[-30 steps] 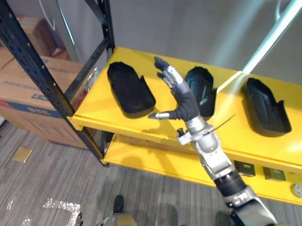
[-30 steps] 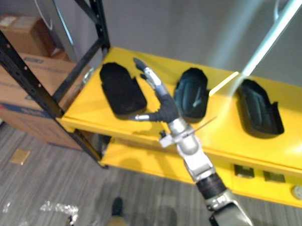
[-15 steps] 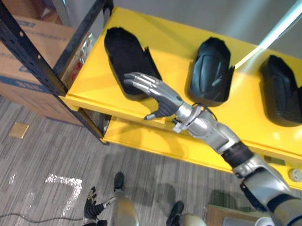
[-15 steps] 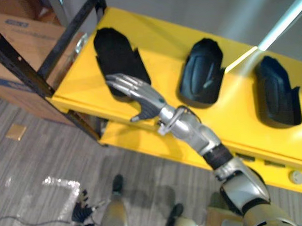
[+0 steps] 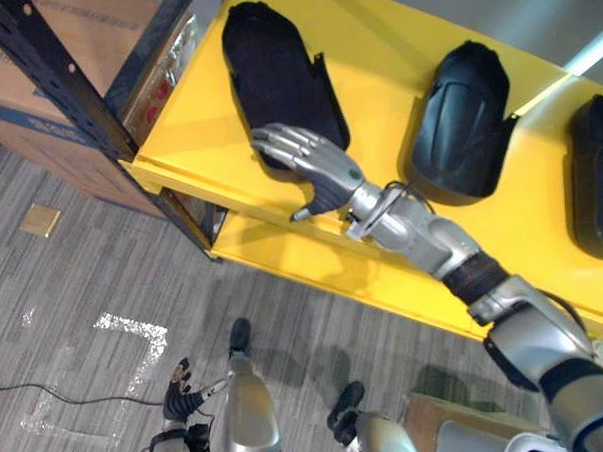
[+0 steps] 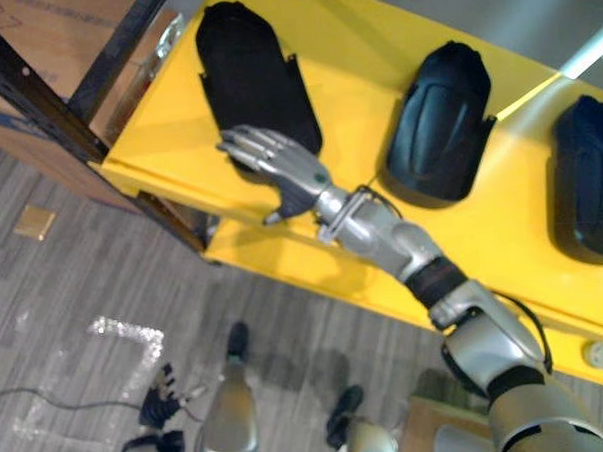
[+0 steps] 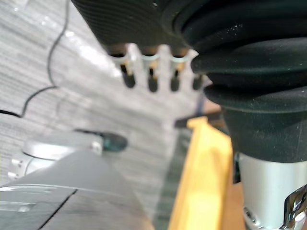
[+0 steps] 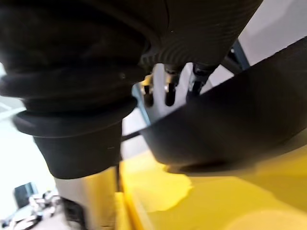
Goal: Walk over and take plastic housings, then place them on the shelf
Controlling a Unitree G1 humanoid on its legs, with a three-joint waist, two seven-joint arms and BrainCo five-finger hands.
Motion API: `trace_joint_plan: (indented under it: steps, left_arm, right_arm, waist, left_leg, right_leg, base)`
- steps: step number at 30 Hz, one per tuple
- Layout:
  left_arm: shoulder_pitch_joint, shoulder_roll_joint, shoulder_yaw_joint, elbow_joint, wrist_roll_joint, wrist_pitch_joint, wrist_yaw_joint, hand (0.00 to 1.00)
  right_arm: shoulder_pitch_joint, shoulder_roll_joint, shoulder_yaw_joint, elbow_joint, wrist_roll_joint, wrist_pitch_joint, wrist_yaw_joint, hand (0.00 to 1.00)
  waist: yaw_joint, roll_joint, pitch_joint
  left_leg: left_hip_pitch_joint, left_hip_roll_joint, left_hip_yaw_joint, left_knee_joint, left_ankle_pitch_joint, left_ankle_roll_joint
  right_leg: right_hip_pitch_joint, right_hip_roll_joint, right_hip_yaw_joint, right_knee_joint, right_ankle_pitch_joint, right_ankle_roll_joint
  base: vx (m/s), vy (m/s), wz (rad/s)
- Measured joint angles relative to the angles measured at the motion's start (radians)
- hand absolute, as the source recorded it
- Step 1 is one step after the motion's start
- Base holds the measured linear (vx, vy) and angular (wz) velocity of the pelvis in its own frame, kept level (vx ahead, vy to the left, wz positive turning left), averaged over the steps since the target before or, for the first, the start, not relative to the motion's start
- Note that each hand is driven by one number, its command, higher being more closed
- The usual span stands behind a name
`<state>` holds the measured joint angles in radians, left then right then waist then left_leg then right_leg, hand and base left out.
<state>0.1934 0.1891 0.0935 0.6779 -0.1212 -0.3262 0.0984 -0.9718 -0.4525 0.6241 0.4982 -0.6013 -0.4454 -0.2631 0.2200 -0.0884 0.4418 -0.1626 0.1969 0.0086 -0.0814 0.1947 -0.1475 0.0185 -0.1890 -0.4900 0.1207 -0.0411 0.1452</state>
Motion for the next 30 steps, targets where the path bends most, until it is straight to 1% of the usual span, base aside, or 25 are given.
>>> trace_joint_plan:
  steps: [3,5,7,9,13,18,19,21,23,27,30]
  left_arm:
    - [-0.002,0.001,-0.008,-0.001,-0.005,0.004,-0.006,0.0]
    - [-0.002,0.001,-0.018,-0.007,-0.028,0.009,-0.007,0.0]
    - [-0.002,0.001,-0.029,-0.023,-0.029,0.013,-0.008,0.0]
    - [-0.002,0.001,-0.029,-0.031,-0.029,0.02,-0.009,0.0]
    - [-0.002,0.001,-0.029,-0.032,-0.03,0.033,-0.013,0.0]
    - [-0.002,0.001,-0.031,-0.034,-0.036,0.038,-0.013,0.0]
    - [-0.002,0.001,-0.031,-0.035,-0.037,0.039,-0.013,0.0]
    - [-0.002,0.001,-0.032,-0.041,-0.037,0.04,-0.014,0.0]
    - [-0.002,0.001,-0.034,-0.044,-0.038,0.041,-0.014,0.0]
    - [-0.002,0.001,-0.038,-0.053,-0.038,0.043,-0.014,0.0]
    - [-0.002,0.001,-0.039,-0.058,-0.038,0.044,-0.014,0.0]
  right_arm:
    - [-0.029,-0.015,0.01,0.016,0.022,0.005,-0.01,1.0]
    - [-0.052,-0.016,0.016,0.033,0.052,0.007,-0.012,1.0]
    - [-0.082,-0.018,0.017,0.056,0.084,0.009,-0.003,1.0]
    - [-0.098,-0.018,0.018,0.07,0.104,0.009,0.006,1.0]
    - [-0.104,-0.02,0.039,0.092,0.13,0.01,0.034,1.0]
    - [-0.105,-0.022,0.039,0.111,0.149,0.008,0.05,1.0]
    - [-0.105,-0.022,0.039,0.114,0.15,0.006,0.051,1.0]
    - [-0.119,-0.022,0.039,0.144,0.157,-0.014,0.047,1.0]
    - [-0.129,-0.022,0.039,0.153,0.157,-0.017,0.047,1.0]
    - [-0.147,-0.022,0.039,0.171,0.165,-0.04,0.044,1.0]
    - [-0.155,-0.023,0.038,0.191,0.195,-0.036,0.042,1.0]
  waist:
    - [0.012,0.004,0.007]
    - [0.02,0.004,0.007]
    - [0.036,0.004,0.007]
    - [0.041,0.004,0.007]
    - [0.044,0.003,0.008]
    - [0.046,0.004,0.008]
    - [0.047,0.004,0.008]
    - [0.05,0.004,0.009]
    - [0.051,0.005,0.009]
    - [0.057,0.01,0.012]
    - [0.068,0.021,0.021]
  left_leg:
    - [-0.004,0.0,-0.001,0.0,0.0,0.0]
    - [-0.004,0.0,-0.001,0.0,0.0,0.0]
    - [-0.005,0.0,-0.001,0.0,0.0,-0.001]
    - [-0.005,0.0,-0.002,0.0,0.0,-0.001]
    - [-0.005,-0.001,-0.003,0.0,0.0,-0.001]
    - [-0.005,0.0,-0.003,0.0,0.0,-0.001]
    - [-0.005,0.0,-0.003,0.0,0.0,-0.001]
    - [-0.005,0.0,-0.003,0.0,0.0,-0.001]
    - [-0.005,0.0,-0.003,0.0,0.0,-0.001]
    - [-0.008,0.0,-0.006,0.0,0.0,-0.001]
    - [-0.008,0.0,-0.009,0.0,0.001,-0.001]
  right_leg:
    - [-0.003,0.0,-0.001,0.0,0.0,0.0]
    - [-0.002,0.0,-0.003,0.0,0.0,0.001]
    - [-0.001,0.0,-0.005,0.0,0.0,0.001]
    - [-0.001,0.0,-0.006,0.0,0.0,0.001]
    - [0.0,0.0,-0.007,0.0,0.0,0.001]
    - [0.0,0.0,-0.008,0.001,0.0,0.001]
    - [0.0,0.0,-0.008,0.001,0.0,0.001]
    - [0.0,0.0,-0.008,0.001,0.0,0.001]
    - [0.0,0.0,-0.009,0.0,0.0,0.001]
    - [0.001,0.0,-0.015,0.0,0.0,0.001]
    - [0.003,0.0,-0.019,0.001,0.0,0.001]
  base:
    - [0.0,0.0,0.0]
    - [0.0,0.0,0.0]
    - [0.0,0.0,0.0]
    - [0.0,0.0,0.0]
    - [0.0,0.0,0.0]
    - [0.0,0.0,0.0]
    - [0.0,0.0,0.0]
    - [0.0,0.0,0.0]
    - [0.0,0.0,0.0]
    - [0.0,0.0,0.0]
    - [0.0,0.0,0.0]
